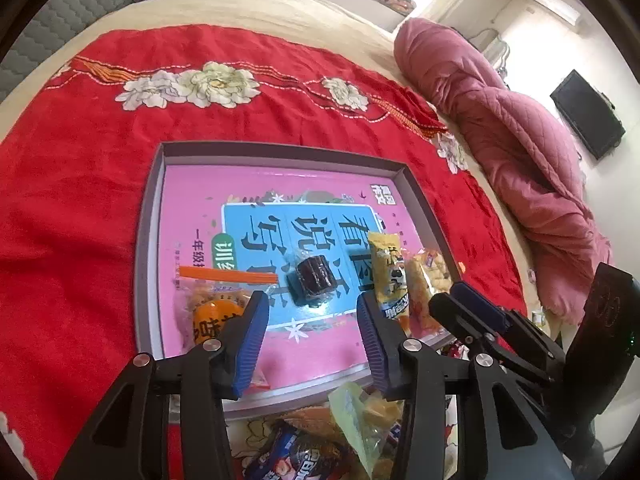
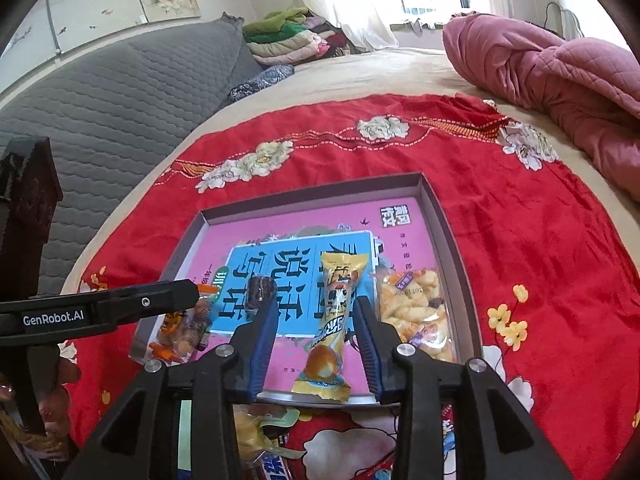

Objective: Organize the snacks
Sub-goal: 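Lower candy bag into tray, open left tool while right tool releases wafer packet, then withdraw both open tools from the tray back toward the snack pile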

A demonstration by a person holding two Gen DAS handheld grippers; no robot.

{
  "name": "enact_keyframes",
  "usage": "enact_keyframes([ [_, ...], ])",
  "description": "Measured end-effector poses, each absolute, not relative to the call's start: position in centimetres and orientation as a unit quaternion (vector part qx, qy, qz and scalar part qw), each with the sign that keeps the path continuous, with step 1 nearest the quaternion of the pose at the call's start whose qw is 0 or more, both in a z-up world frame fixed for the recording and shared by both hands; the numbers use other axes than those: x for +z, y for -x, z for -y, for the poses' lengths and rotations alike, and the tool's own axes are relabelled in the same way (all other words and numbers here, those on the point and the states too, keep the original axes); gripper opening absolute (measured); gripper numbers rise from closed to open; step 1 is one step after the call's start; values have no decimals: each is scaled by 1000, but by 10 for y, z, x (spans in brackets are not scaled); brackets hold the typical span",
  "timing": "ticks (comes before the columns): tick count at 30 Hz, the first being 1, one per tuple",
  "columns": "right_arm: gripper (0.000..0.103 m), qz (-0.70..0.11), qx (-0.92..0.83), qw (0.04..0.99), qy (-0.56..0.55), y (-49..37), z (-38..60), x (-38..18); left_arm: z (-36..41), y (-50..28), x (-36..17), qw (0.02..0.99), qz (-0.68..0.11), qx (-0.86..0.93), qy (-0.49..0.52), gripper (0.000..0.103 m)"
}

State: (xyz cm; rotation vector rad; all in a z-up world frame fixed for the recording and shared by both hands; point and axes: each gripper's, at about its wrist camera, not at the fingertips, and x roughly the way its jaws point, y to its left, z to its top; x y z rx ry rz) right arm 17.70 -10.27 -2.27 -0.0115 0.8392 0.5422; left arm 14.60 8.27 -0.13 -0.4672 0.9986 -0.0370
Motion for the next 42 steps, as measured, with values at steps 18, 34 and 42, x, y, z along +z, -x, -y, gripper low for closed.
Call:
enact_keyframes([
  [18,46,-380,256,889,10,-163,112,0,-99,-124,20,864,-455,2,217,48],
  [34,49,-366,251,896,17,-151,120,17,-95,-106,26,866,-457,-8,202,48],
  [42,53,-363,240,900,16,-148,128,23,-98,-100,21,863,-465,-6,197,48],
])
